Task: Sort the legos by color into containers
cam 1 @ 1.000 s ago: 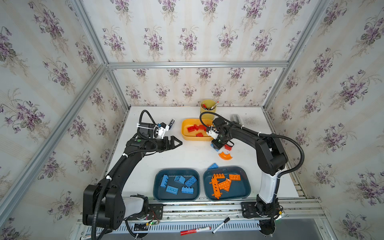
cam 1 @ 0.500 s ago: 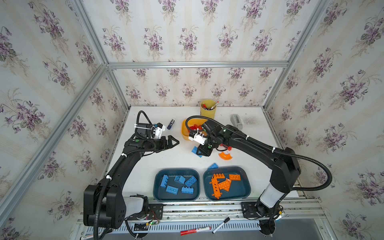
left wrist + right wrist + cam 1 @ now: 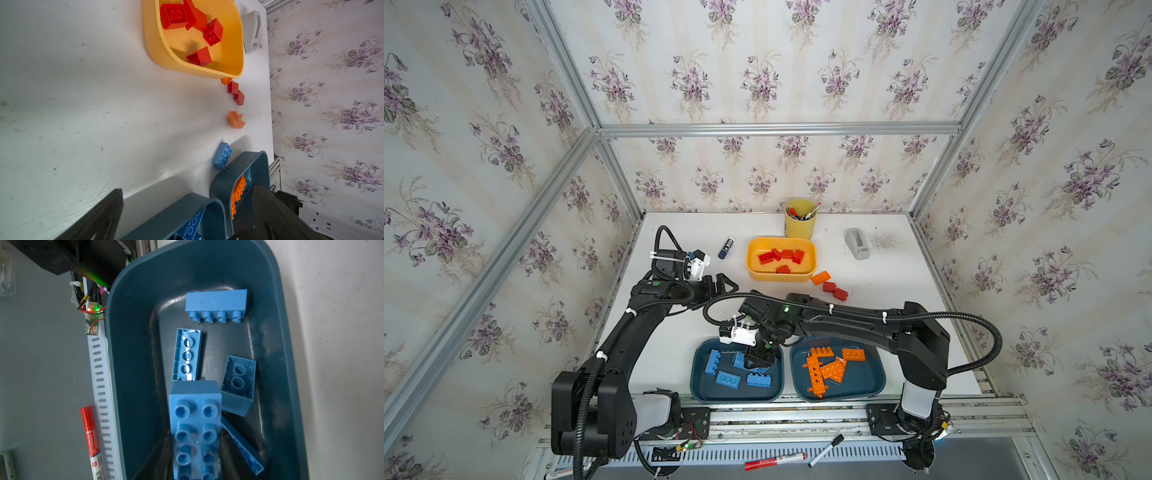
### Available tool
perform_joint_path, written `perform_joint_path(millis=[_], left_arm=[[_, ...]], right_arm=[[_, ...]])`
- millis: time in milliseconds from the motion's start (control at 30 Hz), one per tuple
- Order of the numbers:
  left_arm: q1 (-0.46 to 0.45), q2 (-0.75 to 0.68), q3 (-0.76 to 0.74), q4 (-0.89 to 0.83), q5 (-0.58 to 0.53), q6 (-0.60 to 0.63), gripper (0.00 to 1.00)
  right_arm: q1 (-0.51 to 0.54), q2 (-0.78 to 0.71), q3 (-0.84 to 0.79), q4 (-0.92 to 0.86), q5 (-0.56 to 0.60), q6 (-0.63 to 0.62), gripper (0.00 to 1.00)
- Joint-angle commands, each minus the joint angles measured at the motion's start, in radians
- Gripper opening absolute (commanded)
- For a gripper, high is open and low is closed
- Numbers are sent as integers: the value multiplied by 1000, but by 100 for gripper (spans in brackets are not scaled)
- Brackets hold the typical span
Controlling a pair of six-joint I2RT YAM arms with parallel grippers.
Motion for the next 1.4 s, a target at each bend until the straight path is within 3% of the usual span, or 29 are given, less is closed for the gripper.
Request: perform_joint_path(millis=[0,200,400,567,733,967,1167,1367], left_arm=[[1,-6,0,0,26,10,99],[1,-15,3,1,64,12,99],[0,-25,6,6,94,8,99],[0,-28,6,9,101,6,99],[0,-28,3,9,101,5,99],[-1,-22,8,9,104,9,99],[-1,-16,3,9,106,16,99],[0,-17,-5,9,103,27,99]], right_arm=[[0,-5,19,26,35,4,56],[-78,-140,-50,16,79,-14,67],[-334,-278,-140,-46,88,-18,67],[-610,-305,-167,-23,77,86,67],[-746,-282,-205,88,111,274,71],[-779,-123,-103,51,379,598,72],[-798,-1,-53,111,423,843,67],[-807,119,29,162,413,939,63]])
